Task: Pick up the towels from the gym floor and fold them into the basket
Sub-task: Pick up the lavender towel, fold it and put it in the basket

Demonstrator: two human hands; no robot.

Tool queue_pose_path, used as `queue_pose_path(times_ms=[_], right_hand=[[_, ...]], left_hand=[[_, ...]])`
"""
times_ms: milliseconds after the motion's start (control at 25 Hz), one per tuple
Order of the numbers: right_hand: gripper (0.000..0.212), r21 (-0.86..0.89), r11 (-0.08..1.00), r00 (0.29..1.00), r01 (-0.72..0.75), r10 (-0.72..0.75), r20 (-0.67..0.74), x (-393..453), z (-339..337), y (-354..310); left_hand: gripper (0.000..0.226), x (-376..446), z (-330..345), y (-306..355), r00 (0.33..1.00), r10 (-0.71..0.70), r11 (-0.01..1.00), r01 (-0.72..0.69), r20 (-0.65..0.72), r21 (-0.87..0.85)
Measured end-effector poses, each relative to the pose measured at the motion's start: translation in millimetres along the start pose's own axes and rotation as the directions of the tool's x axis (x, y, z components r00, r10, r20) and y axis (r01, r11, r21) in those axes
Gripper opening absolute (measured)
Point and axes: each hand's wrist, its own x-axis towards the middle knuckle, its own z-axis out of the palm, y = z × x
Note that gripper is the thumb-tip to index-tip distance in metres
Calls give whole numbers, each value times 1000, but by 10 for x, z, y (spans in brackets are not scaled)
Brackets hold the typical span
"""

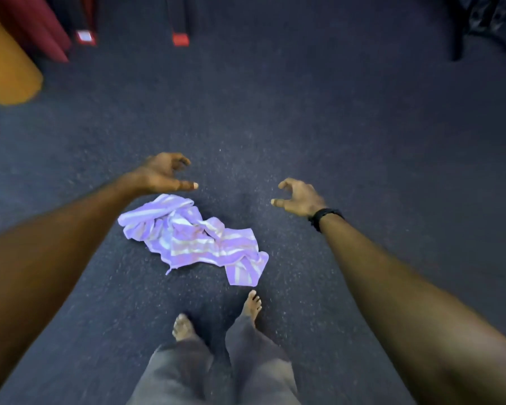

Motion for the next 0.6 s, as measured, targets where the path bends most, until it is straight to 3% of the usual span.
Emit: queue_pose_path(times_ms=[200, 440, 600], right_hand=[[46, 37, 990, 988, -139, 136, 71, 1093, 1113, 904], [29, 12, 982, 973, -190, 186, 134, 2216, 2837, 2040], [25, -127, 974, 960, -187, 208, 185, 2711, 3744, 2587]], left_hand=[[55, 945, 1055, -854, 989, -51, 999, 49, 142, 18], [48, 1875, 2635, -2104, 957, -74, 997, 75, 280, 8], [43, 2513, 3196, -2655, 946, -65, 996, 82, 319, -40]])
